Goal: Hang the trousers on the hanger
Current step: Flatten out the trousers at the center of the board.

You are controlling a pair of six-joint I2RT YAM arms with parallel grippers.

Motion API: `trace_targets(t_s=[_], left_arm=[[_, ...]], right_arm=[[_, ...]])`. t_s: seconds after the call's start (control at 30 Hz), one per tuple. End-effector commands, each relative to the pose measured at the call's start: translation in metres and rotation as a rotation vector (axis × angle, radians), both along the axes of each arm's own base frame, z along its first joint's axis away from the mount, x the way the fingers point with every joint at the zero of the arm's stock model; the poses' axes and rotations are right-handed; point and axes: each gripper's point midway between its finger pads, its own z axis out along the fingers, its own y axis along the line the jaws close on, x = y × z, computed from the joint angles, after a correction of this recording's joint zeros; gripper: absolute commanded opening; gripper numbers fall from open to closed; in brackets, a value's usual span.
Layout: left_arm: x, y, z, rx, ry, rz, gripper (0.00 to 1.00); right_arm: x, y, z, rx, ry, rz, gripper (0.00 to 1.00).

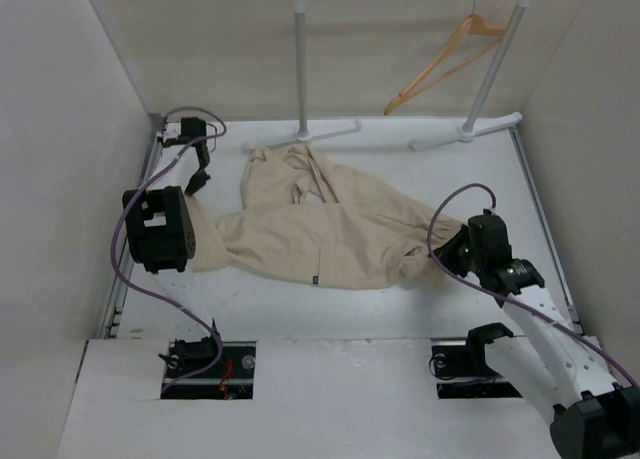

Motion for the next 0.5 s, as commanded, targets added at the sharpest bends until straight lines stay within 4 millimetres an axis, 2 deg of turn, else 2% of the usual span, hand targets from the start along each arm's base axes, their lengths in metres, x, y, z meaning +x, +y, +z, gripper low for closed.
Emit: trace_targets(t_s=[0.0,0.07,0.1,0.17,0.23,0.3,0.33,0.37,0.43,0.47], left_arm=[[0.066,-0.013,0.121,-0.044,-0.333,-0.012,0.00],[0.082,-0.024,0.183,-0.062,-0.461,-0.036,0.00],[0.082,-0.028,0.212,-0.068,-0.523,-0.043,0.00],[0.069,-0.029,0.255,-0.072,-0.620,-0.043,0.00],[0.037,-0.015,0.275,-0.067,-0.669,0.004,0.00],[-0.006,0.012,0.275,-0.055,-0.708,0.098,0.01],[-0.032,0.031,0.266,-0.047,-0.720,0.171,0.02],[-0.057,0.049,0.252,-0.043,-0.728,0.250,0.02],[-0.109,0.080,0.209,-0.036,-0.688,0.415,0.04],[-0.127,0.090,0.188,-0.023,-0.653,0.473,0.06]], right_arm=[[0.037,0.003,0.050,0.023,-0.160,-0.010,0.04],[0.046,-0.001,0.066,0.021,-0.193,-0.027,0.04],[0.048,-0.003,0.072,0.021,-0.207,-0.033,0.04],[0.051,-0.009,0.082,0.019,-0.231,-0.053,0.03],[0.049,-0.016,0.086,0.019,-0.243,-0.077,0.03],[0.044,-0.022,0.084,0.025,-0.234,-0.099,0.03],[0.040,-0.025,0.082,0.024,-0.224,-0.109,0.02],[0.036,-0.028,0.078,0.023,-0.211,-0.118,0.02],[0.030,-0.031,0.070,0.009,-0.189,-0.125,0.02],[0.027,-0.031,0.066,0.002,-0.179,-0.123,0.02]])
